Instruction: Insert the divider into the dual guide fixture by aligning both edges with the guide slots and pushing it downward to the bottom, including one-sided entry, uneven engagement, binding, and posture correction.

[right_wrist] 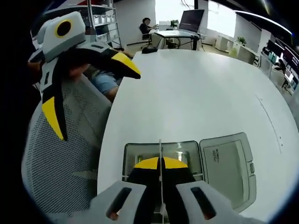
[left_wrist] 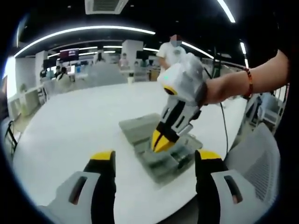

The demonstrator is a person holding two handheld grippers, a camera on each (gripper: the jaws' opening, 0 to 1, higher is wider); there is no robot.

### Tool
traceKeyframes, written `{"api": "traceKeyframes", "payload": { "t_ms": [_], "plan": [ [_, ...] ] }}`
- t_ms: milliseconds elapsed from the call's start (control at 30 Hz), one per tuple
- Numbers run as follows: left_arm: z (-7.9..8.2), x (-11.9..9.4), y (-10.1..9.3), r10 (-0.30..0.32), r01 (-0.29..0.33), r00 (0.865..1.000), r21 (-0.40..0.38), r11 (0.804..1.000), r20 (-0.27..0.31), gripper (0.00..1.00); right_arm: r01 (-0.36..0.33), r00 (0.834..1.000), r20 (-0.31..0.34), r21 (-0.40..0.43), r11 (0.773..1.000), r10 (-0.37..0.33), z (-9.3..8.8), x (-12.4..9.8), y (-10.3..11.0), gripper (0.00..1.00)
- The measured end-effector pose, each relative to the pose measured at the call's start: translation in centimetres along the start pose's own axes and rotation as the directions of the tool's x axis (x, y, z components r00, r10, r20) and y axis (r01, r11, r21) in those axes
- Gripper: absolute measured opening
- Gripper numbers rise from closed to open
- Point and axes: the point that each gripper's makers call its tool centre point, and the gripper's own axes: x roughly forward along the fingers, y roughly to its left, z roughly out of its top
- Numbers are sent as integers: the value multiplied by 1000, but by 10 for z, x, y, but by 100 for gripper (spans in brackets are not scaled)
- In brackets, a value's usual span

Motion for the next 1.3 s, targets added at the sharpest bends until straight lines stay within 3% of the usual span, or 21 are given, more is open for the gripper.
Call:
{"api": "traceKeyframes", "payload": {
  "t_ms": [867,1000,1200,1300],
  "plan": [
    [-6,4,-3,-16,16,1000,-2,1000,-26,67,27,995,-94,13,1000,-26,-8,13,1,0],
    [-5,4,-4,-18,18,1000,-4,1000,-23,67,24,991,-131,-16,1000,-26,-9,14,1,0],
    [-6,6,-6,-21,20,999,-4,1000,-25,67,19,990,-136,1,1000,-19,-13,16,0,0],
    [-5,6,-7,-23,22,999,-2,1000,-25,67,19,986,-164,-40,999,-25,-14,21,0,0]
  ]
}}
